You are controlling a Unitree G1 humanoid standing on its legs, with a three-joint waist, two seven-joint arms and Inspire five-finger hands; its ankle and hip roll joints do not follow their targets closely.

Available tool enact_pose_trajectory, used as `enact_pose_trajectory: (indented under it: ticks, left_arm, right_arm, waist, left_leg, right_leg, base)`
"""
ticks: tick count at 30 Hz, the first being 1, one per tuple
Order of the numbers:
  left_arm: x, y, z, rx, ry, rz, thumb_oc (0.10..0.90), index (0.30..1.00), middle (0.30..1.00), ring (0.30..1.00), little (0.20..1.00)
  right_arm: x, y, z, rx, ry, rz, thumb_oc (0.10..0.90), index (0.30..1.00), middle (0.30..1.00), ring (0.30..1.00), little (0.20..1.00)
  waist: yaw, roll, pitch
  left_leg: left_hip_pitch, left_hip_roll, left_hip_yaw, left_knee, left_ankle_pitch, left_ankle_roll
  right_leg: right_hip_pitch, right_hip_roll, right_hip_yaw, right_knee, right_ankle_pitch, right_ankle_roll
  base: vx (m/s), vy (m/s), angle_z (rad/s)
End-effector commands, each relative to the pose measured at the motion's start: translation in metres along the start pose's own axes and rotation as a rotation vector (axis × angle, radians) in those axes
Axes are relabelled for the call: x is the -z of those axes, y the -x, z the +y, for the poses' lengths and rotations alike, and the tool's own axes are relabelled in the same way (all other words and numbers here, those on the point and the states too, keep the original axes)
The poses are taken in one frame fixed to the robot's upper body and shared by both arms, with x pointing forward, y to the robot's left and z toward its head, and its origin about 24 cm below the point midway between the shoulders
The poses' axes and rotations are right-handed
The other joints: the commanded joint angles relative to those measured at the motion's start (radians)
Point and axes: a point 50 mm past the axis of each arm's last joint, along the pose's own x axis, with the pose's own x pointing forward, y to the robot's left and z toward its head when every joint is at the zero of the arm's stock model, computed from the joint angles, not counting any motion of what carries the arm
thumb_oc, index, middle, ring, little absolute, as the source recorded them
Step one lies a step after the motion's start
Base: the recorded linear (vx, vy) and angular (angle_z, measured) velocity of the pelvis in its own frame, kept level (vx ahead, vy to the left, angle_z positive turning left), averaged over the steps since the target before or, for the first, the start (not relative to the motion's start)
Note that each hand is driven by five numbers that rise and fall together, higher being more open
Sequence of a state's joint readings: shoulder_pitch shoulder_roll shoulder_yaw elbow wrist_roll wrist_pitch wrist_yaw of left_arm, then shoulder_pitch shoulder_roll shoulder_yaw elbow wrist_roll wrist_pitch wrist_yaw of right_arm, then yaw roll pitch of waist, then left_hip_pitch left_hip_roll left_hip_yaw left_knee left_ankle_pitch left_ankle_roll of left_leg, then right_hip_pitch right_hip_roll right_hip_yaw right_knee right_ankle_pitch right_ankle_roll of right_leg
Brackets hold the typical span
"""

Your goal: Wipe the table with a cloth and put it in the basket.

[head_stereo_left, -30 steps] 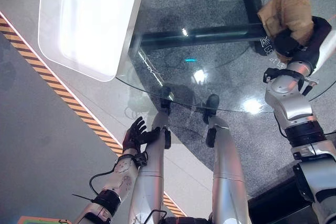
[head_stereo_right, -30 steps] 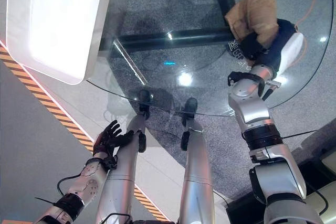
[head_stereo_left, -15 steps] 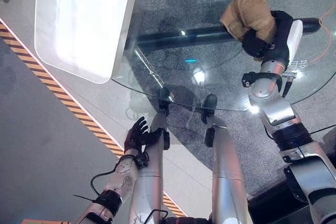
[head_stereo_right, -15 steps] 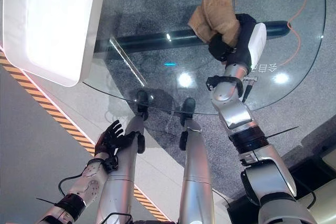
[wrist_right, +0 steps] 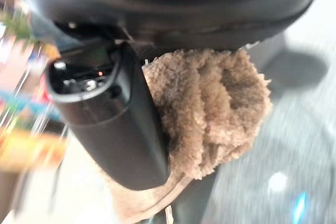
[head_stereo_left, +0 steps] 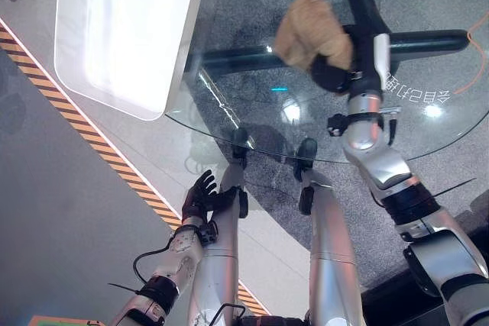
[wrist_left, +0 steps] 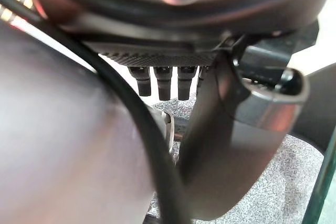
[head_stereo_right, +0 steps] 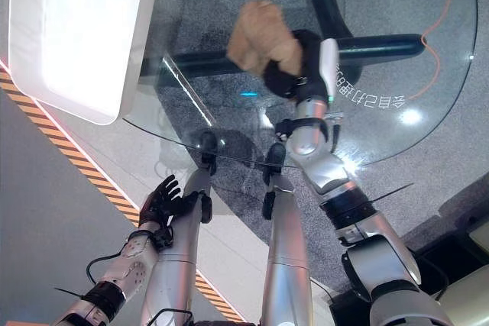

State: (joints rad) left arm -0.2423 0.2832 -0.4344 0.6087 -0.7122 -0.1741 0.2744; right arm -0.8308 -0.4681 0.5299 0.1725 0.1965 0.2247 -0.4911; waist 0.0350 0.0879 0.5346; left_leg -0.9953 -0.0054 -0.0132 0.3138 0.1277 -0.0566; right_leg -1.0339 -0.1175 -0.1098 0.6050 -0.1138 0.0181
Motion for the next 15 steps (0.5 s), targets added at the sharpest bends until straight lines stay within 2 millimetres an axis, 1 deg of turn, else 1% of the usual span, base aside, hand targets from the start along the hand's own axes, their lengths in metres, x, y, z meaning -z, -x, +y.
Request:
enact_pose_trajectory:
  ticks: [1,9,12,15]
  left_arm:
    - [0.038,0.019,-0.015,0.046,-0.033,0.121,0.8,0.9,0.9,0.9,0.9]
    - [0.036,0.017,-0.015,0.054,-0.047,0.119,0.8,0.9,0.9,0.9,0.9]
    - [0.034,0.015,-0.014,0.059,-0.051,0.119,0.8,0.9,0.9,0.9,0.9]
    - [0.034,0.015,-0.015,0.063,-0.055,0.12,0.8,0.9,0.9,0.9,0.9]
  right_arm:
    - [-0.029,0.014,0.042,-0.23,-0.055,-0.132,0.1,0.3,0.3,0.3,0.2]
    - [-0.028,0.02,0.058,-0.358,0.022,-0.142,0.1,0.3,0.3,0.3,0.2]
    - [-0.027,0.02,0.059,-0.348,0.031,-0.133,0.1,0.3,0.3,0.3,0.2]
    - [-0.024,0.018,0.057,-0.305,0.007,-0.111,0.1,0.3,0.3,0.3,0.2]
  waist:
    - [0.026,0.036,-0.015]
    - [0.03,0.038,-0.015]
    - [0.031,0.039,-0.015]
    - [0.031,0.04,-0.015]
  left_leg:
    - [-0.016,-0.063,0.135,0.173,-0.198,0.07]
    - [-0.014,-0.06,0.134,0.175,-0.196,0.067]
    - [-0.011,-0.058,0.137,0.176,-0.196,0.066]
    - [-0.006,-0.055,0.139,0.176,-0.196,0.065]
  right_leg:
    - [-0.016,0.011,-0.035,-0.179,0.144,0.046]
    - [-0.017,0.003,-0.042,-0.174,0.144,0.048]
    - [-0.015,0.0,-0.046,-0.173,0.144,0.048]
    - [-0.011,-0.003,-0.047,-0.172,0.145,0.048]
  base:
    - [0.0,-0.02,0.15]
    - [0.0,-0.02,0.17]
    - [-0.01,-0.029,0.06]
    - [0.0,0.0,0.0]
